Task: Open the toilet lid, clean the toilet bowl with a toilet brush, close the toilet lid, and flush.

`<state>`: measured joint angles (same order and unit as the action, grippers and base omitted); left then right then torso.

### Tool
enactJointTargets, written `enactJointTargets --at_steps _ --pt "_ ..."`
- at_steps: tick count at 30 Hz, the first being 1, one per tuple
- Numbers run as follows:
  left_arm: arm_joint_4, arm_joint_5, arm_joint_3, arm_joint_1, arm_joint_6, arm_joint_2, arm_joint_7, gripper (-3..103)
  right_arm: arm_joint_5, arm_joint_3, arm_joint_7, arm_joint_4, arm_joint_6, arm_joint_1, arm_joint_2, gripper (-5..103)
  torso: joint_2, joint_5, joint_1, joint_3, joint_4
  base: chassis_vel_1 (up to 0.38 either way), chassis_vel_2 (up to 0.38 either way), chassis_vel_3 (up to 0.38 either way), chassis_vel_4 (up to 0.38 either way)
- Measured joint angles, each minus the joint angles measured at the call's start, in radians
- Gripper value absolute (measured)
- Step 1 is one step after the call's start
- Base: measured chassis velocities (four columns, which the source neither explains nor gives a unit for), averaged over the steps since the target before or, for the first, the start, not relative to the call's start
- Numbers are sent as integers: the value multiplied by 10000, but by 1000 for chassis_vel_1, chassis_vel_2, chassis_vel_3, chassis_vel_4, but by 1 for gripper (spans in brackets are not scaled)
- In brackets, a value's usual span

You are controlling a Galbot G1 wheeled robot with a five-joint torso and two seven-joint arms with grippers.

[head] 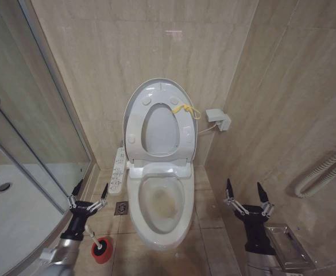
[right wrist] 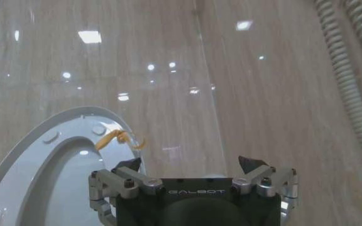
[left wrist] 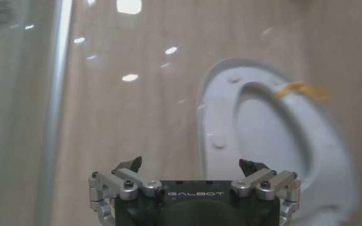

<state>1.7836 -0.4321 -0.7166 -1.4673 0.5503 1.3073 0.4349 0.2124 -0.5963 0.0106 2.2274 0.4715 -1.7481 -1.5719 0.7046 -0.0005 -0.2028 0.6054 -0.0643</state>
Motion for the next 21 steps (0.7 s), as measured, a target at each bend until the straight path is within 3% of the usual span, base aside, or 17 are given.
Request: enactJointTargets --at_steps 1,3,4,6,7,10,15,18,21 --pt "-780 -460 -128 177 272 -107 657 100 -17 53 19 -65 3 47 -69 100 -1 3 -1 0 0 0 0 0 0" --pt "-948 -568 -139 213 318 -131 769 100 -19 68 24 -88 4 59 -85 100 -1 3 -1 1 2 0 0 0 0" --pt "-2085 -1260 -174 522 630 -238 1573 100 -22 140 47 -194 14 124 -130 100 -2 0 -2 1 4 0 0 0 0" --pt "-3085 -1480 -175 832 883 -244 2122 100 -19 162 65 -278 28 185 -138 100 -1 2 -2 1 0 0 0 0 0" --pt "-3085 -1480 -175 832 883 -244 2122 100 -19 162 65 -278 28 185 -138 100 -1 2 -2 1 0 0 0 0 0" --pt "-4675 -1204 -222 1335 1213 -105 2536 100 69 152 69 -328 31 270 -90 100 -1 0 -2 2 4 0 0 0 0" --pt "-5892 -396 -424 1627 1465 -24 2246 100 205 117 72 -383 36 297 9 100 -2 2 -2 2 3 0 0 0 0" --pt "-6641 280 -529 1669 1558 14 1604 100 359 65 65 -540 101 369 104 100 -2 5 -2 1 5 0 0 0 0" --pt "-6856 438 -539 1691 1558 61 1220 100 418 56 59 -637 125 431 146 100 -1 5 -1 1 4 0 0 0 0"
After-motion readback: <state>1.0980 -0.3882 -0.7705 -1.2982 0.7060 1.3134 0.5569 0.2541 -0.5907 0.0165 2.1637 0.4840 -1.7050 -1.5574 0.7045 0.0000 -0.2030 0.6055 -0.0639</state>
